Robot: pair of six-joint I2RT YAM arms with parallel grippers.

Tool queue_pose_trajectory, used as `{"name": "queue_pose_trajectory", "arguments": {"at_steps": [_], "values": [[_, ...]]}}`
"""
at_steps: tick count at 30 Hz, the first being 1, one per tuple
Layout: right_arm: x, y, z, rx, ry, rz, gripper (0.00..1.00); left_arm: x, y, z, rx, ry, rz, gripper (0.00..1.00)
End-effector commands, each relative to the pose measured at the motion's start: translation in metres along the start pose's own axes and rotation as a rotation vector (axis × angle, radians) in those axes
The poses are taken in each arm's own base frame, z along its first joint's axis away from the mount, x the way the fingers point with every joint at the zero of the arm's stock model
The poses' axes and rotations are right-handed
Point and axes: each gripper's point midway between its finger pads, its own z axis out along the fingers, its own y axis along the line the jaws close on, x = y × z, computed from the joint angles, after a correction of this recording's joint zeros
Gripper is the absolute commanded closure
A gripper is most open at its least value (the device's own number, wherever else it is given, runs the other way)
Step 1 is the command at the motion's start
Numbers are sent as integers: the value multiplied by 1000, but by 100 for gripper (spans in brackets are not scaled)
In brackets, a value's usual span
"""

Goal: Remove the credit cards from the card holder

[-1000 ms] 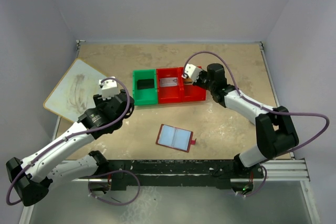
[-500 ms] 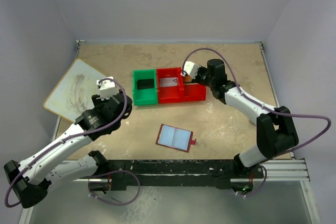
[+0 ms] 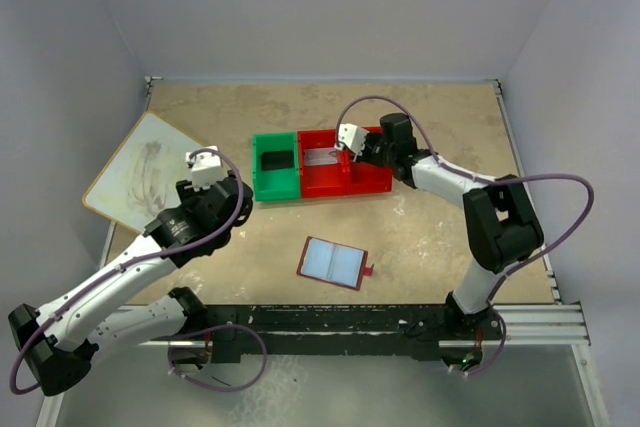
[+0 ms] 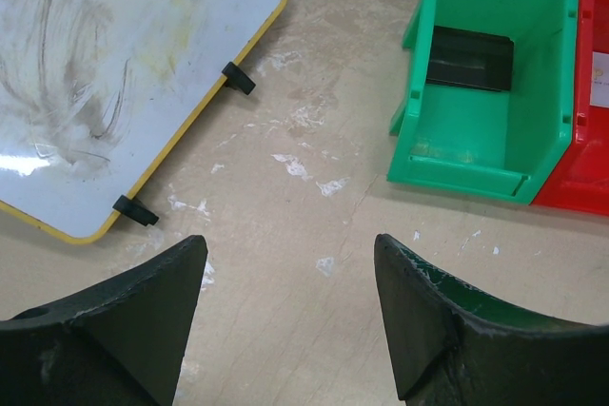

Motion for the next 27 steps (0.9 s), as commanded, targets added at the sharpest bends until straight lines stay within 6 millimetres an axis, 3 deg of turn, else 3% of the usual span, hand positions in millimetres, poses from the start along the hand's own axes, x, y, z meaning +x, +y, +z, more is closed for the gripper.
{"name": "queue_pose_trajectory", "arguments": {"at_steps": [1, 15, 19, 27], "values": [[-19, -23, 6, 42, -37, -50, 100, -7, -2, 0, 6, -18, -4, 31], [13, -18, 53, 9, 82, -139, 100, -6, -3, 1, 6, -15, 0, 31], [19, -8, 60, -30, 94, -147, 86, -6, -3, 1, 4, -15, 1, 31], [29, 15, 62, -122, 115, -127, 69, -4, -4, 3, 1, -7, 13, 31]]}}
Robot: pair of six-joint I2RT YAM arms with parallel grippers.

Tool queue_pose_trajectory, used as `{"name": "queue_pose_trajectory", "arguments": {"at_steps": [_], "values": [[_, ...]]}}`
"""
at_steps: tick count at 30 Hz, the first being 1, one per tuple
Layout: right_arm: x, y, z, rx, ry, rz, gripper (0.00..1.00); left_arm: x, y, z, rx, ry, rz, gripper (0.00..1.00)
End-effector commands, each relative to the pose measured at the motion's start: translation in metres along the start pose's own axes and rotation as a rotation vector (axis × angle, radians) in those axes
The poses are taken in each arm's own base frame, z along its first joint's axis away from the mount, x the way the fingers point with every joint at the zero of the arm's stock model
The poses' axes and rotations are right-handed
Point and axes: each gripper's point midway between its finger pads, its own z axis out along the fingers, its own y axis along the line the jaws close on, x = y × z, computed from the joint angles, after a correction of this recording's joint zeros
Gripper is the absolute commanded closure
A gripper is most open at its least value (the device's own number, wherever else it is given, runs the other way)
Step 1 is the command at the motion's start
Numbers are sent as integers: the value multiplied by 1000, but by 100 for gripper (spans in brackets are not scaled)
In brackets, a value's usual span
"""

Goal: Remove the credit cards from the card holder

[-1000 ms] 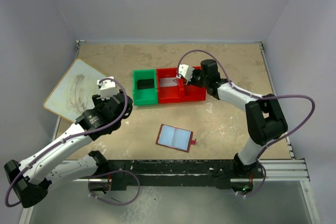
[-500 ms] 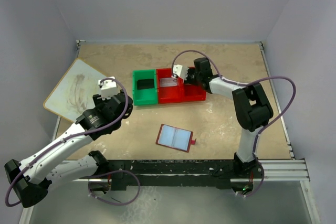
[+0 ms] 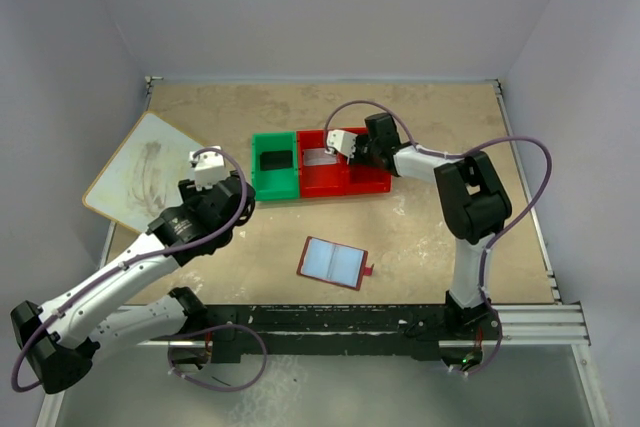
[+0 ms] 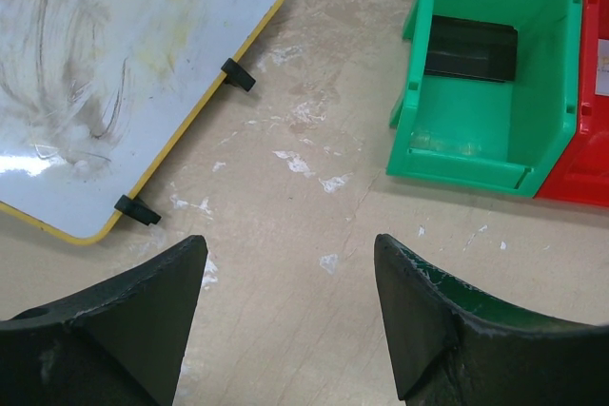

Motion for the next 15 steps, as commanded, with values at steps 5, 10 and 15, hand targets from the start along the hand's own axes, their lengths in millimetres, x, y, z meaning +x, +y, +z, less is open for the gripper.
{"name": "queue_pose_trajectory", "arguments": {"at_steps": [5, 10, 15], "values": [[-4, 6, -6, -58, 4, -7, 67, -5, -3, 2, 3, -15, -8, 32], [-3, 6, -10, -63, 21, 6, 60, -4, -5, 2, 7, -9, -2, 32], [0, 3, -12, -44, 39, 37, 58, -3, -6, 3, 11, -4, 2, 33]]}}
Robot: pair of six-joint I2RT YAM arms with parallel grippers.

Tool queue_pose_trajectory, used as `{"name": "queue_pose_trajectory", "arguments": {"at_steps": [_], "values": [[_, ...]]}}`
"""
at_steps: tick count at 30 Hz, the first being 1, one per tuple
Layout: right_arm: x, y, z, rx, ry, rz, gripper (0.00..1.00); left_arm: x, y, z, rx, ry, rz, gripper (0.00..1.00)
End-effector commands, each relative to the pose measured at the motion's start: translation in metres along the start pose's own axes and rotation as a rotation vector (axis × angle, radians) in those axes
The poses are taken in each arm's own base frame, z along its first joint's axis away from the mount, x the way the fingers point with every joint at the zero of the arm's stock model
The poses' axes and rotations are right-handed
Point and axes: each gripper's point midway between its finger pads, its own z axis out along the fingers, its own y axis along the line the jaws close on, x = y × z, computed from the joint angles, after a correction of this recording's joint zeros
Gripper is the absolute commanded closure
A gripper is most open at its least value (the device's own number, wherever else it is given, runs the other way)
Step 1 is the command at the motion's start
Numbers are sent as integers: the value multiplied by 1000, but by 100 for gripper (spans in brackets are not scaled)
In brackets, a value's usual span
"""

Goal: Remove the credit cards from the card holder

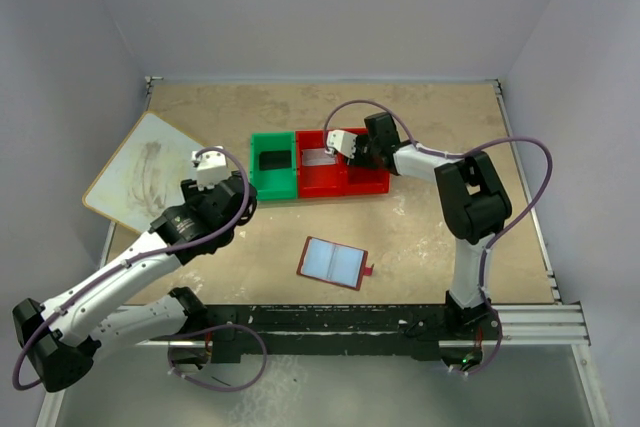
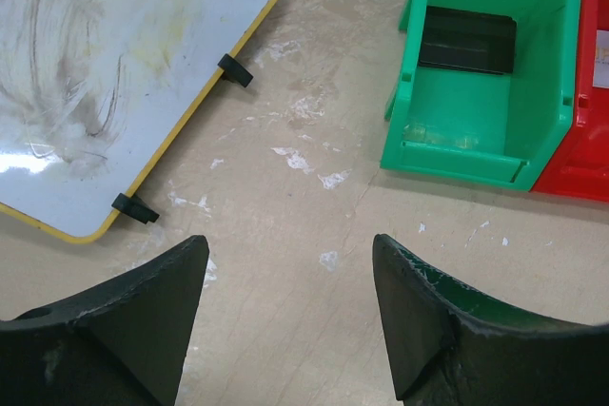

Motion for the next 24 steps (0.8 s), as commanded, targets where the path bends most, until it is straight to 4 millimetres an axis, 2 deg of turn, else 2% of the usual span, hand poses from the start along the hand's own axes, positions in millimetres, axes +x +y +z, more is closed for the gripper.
{"name": "queue_pose_trajectory", "arguments": {"at_steps": [1, 2, 4, 16, 21, 24], "values": [[-5, -3, -11, -6, 13, 43, 53, -5, -4, 1, 12, -14, -8, 33], [-5, 0, -12, -25, 13, 56, 45, -5, -5, 1, 13, -12, -7, 33], [-9, -1, -15, -32, 9, 74, 43, -5, -5, 2, 15, -10, -4, 33], [-17, -38, -31, 139, -4, 134, 44, -3, -7, 3, 19, -2, 6, 34], [-16, -40, -34, 170, -13, 157, 47, -2, -9, 3, 22, 1, 9, 35], [-29, -41, -46, 178, -80, 168, 47, -3, -8, 3, 17, -3, 7, 35]]}}
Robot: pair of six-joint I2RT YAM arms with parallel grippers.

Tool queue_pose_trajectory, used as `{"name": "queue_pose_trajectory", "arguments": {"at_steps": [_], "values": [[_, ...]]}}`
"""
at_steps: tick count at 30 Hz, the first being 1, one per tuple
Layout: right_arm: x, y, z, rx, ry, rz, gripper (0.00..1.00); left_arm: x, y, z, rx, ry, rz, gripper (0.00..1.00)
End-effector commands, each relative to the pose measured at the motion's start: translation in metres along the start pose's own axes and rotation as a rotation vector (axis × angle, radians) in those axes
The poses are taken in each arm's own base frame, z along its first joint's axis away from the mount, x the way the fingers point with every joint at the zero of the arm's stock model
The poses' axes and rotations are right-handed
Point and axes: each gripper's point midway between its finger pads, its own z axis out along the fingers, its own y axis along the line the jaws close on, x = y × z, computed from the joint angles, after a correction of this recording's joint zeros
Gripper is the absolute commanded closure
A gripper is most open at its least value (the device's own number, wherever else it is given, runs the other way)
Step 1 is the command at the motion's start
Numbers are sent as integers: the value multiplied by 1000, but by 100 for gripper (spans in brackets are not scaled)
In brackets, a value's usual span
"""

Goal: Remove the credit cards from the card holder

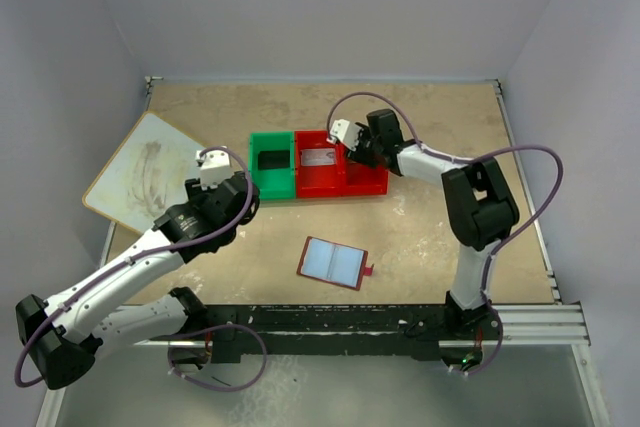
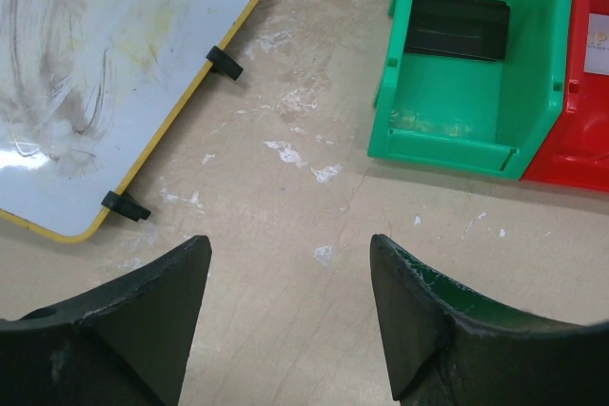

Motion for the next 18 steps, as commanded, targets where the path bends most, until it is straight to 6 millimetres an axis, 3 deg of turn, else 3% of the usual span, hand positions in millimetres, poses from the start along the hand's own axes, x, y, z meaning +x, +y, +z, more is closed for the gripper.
{"name": "queue_pose_trajectory", "arguments": {"at_steps": [1, 8, 14, 18], "values": [[-34, -22, -33, 74, -131, 44, 47, -9, -1, 0, 2, -29, -8, 35], [-77, -59, -99, 235, -329, 154, 44, -15, 6, -4, -12, -49, -32, 33], [-75, -77, -151, 409, -403, 323, 42, -20, 8, -11, 21, -69, -81, 33], [-69, -70, -180, 448, -462, 481, 41, -20, 10, -15, 39, -78, -111, 32]]}}
